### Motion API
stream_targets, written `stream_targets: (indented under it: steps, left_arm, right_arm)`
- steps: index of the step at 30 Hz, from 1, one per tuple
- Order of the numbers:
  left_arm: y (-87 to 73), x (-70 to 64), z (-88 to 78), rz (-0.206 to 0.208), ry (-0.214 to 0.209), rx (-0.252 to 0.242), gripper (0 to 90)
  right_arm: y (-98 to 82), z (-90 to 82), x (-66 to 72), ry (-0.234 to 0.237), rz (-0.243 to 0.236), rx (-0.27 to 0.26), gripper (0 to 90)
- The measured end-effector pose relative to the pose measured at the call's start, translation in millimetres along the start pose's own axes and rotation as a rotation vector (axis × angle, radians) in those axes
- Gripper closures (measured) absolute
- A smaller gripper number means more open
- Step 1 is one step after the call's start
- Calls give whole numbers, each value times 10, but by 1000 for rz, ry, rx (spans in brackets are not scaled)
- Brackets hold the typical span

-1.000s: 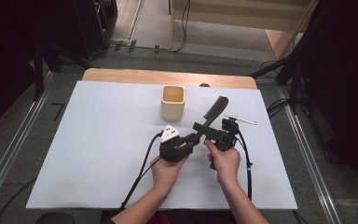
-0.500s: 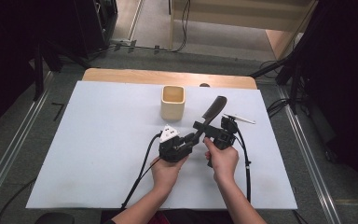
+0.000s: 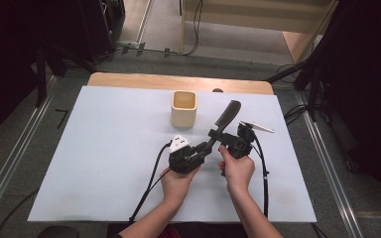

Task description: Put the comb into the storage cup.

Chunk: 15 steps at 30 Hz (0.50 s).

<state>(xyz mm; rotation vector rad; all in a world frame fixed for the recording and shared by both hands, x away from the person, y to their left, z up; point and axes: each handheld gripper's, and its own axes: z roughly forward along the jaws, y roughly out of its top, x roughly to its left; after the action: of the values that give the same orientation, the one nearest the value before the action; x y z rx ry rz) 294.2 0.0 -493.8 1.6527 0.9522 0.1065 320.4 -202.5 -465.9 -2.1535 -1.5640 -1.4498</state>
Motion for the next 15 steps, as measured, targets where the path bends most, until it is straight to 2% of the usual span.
stream_targets:
  steps: [12,15]
  left_arm:
    - [-25,-6,26,-8,-8,9,734]
    - [-25,-5,27,-9,-11,8,733]
  right_arm:
    - [4,-11,-22,-1,8,13,661]
    - [13,-18,-23,9,27,14,667]
